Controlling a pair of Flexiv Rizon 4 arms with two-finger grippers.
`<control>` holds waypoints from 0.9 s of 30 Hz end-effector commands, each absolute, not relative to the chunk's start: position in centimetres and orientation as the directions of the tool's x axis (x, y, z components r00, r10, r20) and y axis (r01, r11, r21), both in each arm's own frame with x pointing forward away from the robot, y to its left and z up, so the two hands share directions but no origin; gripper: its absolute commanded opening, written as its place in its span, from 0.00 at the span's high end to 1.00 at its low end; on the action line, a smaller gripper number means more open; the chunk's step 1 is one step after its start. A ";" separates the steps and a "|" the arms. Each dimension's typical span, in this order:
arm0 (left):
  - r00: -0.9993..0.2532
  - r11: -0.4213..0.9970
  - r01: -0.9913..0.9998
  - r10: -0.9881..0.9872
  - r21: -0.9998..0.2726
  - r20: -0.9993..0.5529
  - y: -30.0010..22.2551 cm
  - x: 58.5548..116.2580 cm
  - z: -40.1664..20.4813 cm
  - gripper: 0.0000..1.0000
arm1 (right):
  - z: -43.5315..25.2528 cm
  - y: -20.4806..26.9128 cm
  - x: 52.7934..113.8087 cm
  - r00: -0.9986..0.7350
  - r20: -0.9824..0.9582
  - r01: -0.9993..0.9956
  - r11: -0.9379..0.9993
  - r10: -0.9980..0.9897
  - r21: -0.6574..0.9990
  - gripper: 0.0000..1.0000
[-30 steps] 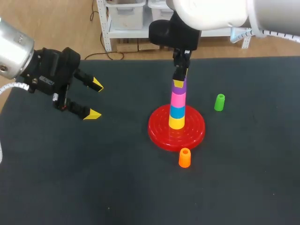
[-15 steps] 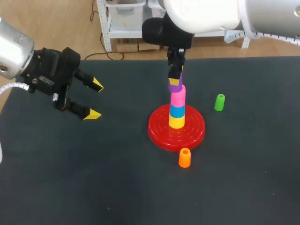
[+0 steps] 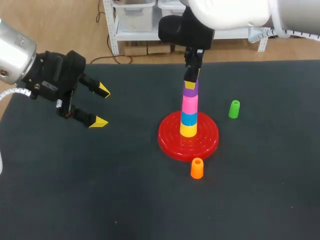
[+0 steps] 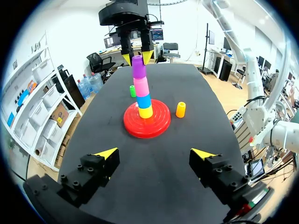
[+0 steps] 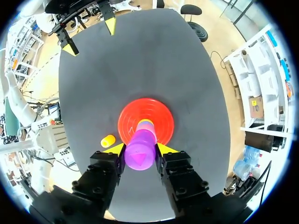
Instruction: Pick up and stack the cylinders on the red base in this order: pink,purple,orange,green
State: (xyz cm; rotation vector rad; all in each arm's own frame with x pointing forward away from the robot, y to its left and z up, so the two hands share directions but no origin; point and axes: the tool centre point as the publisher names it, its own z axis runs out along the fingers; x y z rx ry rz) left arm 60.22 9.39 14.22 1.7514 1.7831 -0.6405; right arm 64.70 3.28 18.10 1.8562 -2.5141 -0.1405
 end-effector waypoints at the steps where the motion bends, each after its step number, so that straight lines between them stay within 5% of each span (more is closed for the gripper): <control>1: 0.005 0.036 0.998 0.734 0.046 -0.679 9.4 60.2 14.2 0.00 | 17.6 3.2 64.4 -0.294 -0.051 -0.954 0.290 -0.954 0.080 1.00; 27: 0.005 0.036 0.998 0.734 0.046 -0.679 9.4 60.2 14.2 0.00 | 16.8 2.7 64.1 -0.301 -0.054 -0.951 0.295 -0.952 0.089 1.00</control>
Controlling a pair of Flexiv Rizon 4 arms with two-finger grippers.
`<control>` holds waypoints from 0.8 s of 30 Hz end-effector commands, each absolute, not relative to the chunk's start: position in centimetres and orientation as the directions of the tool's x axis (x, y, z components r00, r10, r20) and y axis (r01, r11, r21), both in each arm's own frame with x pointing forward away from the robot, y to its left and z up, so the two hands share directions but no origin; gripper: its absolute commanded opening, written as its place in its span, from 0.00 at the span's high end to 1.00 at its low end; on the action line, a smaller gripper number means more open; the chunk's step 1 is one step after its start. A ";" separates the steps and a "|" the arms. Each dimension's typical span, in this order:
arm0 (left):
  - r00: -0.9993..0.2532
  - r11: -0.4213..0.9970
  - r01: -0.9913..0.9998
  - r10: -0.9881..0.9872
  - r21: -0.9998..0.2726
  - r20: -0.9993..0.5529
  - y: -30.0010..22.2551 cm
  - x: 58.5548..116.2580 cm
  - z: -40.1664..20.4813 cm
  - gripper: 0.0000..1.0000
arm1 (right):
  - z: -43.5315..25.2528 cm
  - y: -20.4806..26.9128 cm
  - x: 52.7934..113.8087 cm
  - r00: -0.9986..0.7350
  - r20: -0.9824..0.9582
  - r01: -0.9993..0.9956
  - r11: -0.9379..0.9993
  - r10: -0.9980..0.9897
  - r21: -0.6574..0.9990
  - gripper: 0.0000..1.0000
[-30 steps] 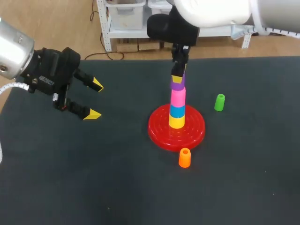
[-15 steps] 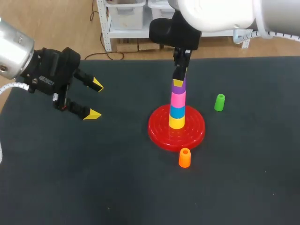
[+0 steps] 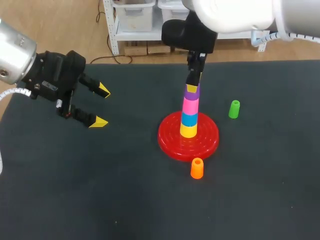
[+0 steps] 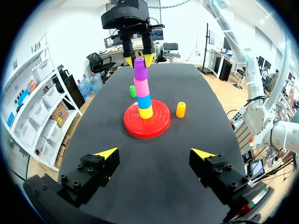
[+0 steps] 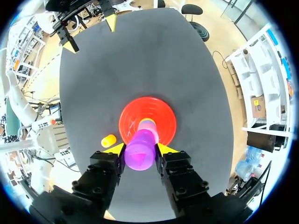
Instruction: Pick up and stack the cylinders on the red base in this order: pink,purple,orange,green
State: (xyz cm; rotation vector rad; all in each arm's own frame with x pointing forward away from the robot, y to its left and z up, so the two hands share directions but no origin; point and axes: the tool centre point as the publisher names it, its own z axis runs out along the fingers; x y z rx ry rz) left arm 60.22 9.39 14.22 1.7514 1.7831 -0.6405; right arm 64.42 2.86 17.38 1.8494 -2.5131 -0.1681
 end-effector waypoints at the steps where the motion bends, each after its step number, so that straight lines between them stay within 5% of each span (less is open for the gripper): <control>1: 0.005 0.036 0.998 0.734 0.046 -0.679 9.4 60.2 14.2 0.00 | 16.8 2.8 64.1 -0.300 -0.054 -0.951 0.295 -0.952 0.089 1.00; 24: 0.005 0.036 0.998 0.734 0.046 -0.679 9.4 60.2 14.2 0.00 | 15.8 3.5 65.1 -0.281 -0.052 -0.954 0.274 -0.958 0.120 1.00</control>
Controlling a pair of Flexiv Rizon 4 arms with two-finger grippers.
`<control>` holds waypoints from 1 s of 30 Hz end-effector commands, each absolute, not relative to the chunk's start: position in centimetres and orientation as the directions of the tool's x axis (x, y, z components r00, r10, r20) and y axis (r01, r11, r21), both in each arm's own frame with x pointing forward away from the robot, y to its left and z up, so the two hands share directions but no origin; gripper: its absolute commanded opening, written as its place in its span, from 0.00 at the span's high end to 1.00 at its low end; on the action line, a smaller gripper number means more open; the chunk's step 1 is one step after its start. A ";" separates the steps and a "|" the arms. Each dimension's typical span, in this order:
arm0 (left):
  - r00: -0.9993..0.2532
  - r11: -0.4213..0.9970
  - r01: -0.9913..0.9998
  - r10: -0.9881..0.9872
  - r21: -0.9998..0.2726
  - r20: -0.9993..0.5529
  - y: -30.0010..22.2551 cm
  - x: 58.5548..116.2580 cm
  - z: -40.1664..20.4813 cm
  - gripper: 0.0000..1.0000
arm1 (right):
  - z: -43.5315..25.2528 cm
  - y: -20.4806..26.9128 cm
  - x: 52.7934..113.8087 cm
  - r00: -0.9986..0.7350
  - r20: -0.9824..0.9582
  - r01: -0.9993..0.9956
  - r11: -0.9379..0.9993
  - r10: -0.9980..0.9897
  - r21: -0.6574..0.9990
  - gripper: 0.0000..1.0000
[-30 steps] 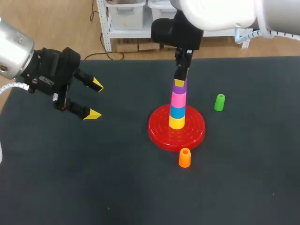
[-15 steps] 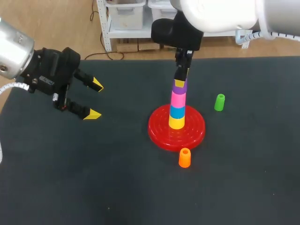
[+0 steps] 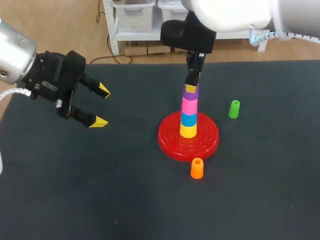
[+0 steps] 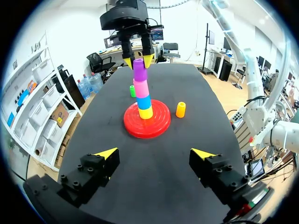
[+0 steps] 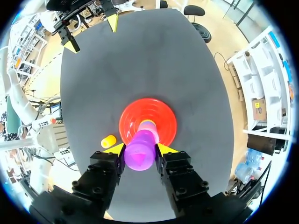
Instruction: Pick up and stack the cylinders on the red base in this order: pink,purple,orange,green
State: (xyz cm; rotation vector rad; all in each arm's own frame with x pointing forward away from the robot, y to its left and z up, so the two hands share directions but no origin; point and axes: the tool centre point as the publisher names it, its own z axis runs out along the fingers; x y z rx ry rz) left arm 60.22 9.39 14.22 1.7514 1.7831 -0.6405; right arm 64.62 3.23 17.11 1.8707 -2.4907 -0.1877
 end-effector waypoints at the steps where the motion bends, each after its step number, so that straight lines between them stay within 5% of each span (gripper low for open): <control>1: 0.005 0.036 0.998 0.734 0.046 -0.679 9.4 60.2 14.2 0.00 | 15.7 3.4 65.1 -0.282 -0.053 -0.954 0.274 -0.958 0.122 1.00; 27: 0.005 0.036 0.998 0.734 0.046 -0.679 9.4 60.2 14.2 0.00 | 15.6 3.6 64.1 -0.283 -0.053 -0.955 0.276 -0.958 0.109 1.00; 28: 0.005 0.036 0.998 0.734 0.046 -0.679 9.4 60.2 14.2 0.00 | 15.7 3.7 64.0 -0.281 -0.062 -0.956 0.274 -0.958 0.103 0.64; 29: 0.005 0.036 0.998 0.734 0.046 -0.679 9.4 60.2 14.2 0.00 | 15.8 3.7 63.9 -0.274 -0.071 -0.958 0.266 -0.959 0.104 0.17; 30: 0.005 0.036 0.998 0.734 0.046 -0.679 9.4 60.2 14.2 0.00 | 16.0 3.7 63.9 -0.276 -0.070 -0.958 0.269 -0.959 0.100 0.00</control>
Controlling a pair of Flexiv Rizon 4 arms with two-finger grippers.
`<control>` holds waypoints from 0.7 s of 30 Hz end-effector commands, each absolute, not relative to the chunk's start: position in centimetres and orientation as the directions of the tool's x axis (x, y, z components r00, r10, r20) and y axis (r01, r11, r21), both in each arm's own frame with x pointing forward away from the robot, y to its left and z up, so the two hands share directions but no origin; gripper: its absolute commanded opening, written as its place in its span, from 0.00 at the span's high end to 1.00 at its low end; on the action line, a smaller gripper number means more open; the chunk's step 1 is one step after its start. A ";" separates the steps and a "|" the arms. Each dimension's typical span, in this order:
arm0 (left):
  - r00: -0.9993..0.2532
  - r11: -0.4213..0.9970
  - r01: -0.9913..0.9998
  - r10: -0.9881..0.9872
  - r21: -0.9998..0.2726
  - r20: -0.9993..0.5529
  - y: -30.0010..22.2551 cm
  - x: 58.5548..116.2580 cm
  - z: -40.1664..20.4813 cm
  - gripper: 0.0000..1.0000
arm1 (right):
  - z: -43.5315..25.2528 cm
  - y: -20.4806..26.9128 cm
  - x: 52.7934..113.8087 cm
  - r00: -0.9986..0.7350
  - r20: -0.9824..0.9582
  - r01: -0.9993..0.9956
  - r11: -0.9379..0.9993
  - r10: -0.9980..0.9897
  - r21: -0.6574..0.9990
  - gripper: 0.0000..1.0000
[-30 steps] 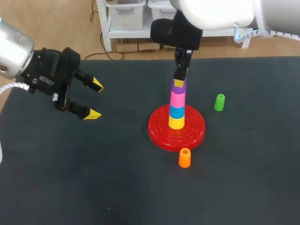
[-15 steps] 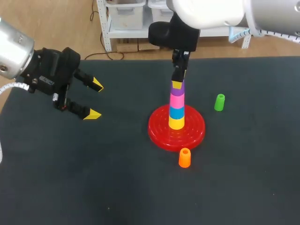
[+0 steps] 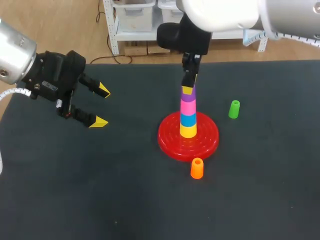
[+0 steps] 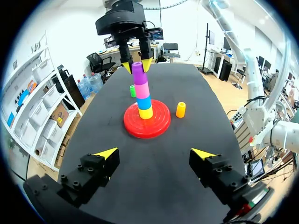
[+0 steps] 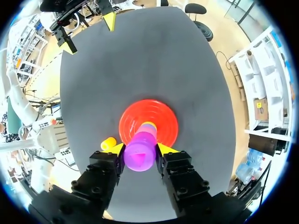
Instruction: Pick up and stack the cylinders on the red base in this order: pink,purple,orange,green
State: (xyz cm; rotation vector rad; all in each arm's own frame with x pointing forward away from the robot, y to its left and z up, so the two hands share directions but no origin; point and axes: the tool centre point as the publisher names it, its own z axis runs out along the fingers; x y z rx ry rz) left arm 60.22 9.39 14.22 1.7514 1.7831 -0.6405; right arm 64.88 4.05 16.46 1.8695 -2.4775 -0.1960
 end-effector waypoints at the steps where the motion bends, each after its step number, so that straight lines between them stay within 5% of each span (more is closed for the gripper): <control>1: 0.005 0.036 0.998 0.734 0.046 -0.679 9.4 60.2 14.2 0.00 | 16.1 3.7 63.8 -0.276 -0.077 -0.959 0.269 -0.958 0.090 0.00; 21: 0.005 0.036 0.998 0.734 0.046 -0.679 9.4 60.2 14.2 0.00 | 23.3 5.2 60.1 -0.243 -0.054 -0.966 0.246 -0.969 -0.073 0.00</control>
